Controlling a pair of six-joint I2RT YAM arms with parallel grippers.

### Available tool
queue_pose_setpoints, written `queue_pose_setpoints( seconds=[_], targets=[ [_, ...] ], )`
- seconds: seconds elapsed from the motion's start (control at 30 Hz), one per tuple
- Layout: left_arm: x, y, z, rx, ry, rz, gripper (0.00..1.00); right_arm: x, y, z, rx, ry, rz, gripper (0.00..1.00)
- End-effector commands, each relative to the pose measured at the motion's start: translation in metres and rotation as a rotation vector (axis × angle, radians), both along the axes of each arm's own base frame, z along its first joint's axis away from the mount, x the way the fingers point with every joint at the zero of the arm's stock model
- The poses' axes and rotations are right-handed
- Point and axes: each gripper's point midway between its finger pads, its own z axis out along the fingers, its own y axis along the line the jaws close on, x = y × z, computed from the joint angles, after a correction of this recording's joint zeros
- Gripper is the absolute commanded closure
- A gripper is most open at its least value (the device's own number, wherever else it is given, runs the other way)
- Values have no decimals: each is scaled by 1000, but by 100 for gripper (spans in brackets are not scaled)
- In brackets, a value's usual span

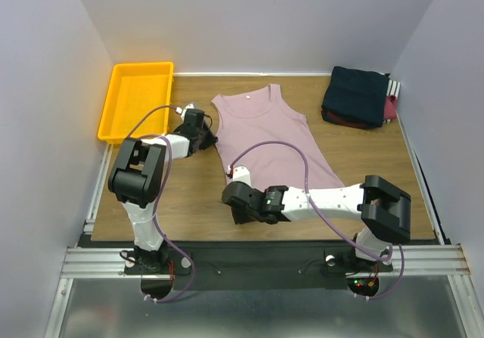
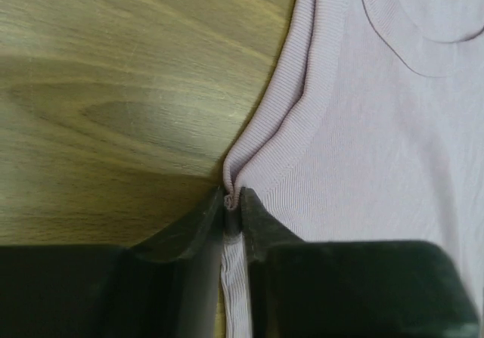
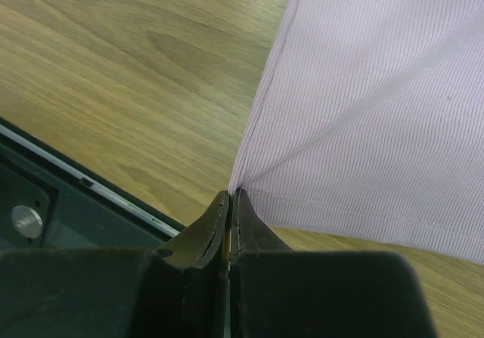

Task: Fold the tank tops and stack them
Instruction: Fold the tank top

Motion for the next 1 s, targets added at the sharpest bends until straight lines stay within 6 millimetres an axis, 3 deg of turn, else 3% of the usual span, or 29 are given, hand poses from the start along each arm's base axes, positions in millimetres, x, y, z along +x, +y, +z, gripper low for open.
queue_pose_setpoints(
  seconds=[0.0, 0.07, 0.27, 0.3, 0.43, 0.53, 0.67, 0.8, 0.97],
  targets=[
    [12, 7, 13, 44, -35, 44, 87, -4, 37, 26, 111, 15, 48, 100],
    [15, 14, 21, 65, -48, 71, 100, -7, 46, 21, 112, 35, 65, 100],
    [23, 49, 45, 131, -73, 177, 100, -17, 87, 27, 191, 101, 145, 100],
    [23, 52, 47, 138, -68, 183, 100, -19, 90, 20, 182, 116, 153, 100],
    [28, 56, 66, 155, -94, 183, 100, -17, 103, 28, 210, 109, 168, 99],
    [34, 53, 82, 148, -117, 177, 100, -12, 107, 45, 238, 80, 170, 100],
    [44, 42, 91, 119, -113, 165, 100, -2, 96, 60, 266, 69, 146, 100],
    [53, 24, 100, 91, -116, 138, 100, 16, 71, 68, 279, 59, 88, 100],
    [58, -4, 92, 86, -93, 105, 100, 26, 37, 62, 268, 57, 30, 100]
  ],
)
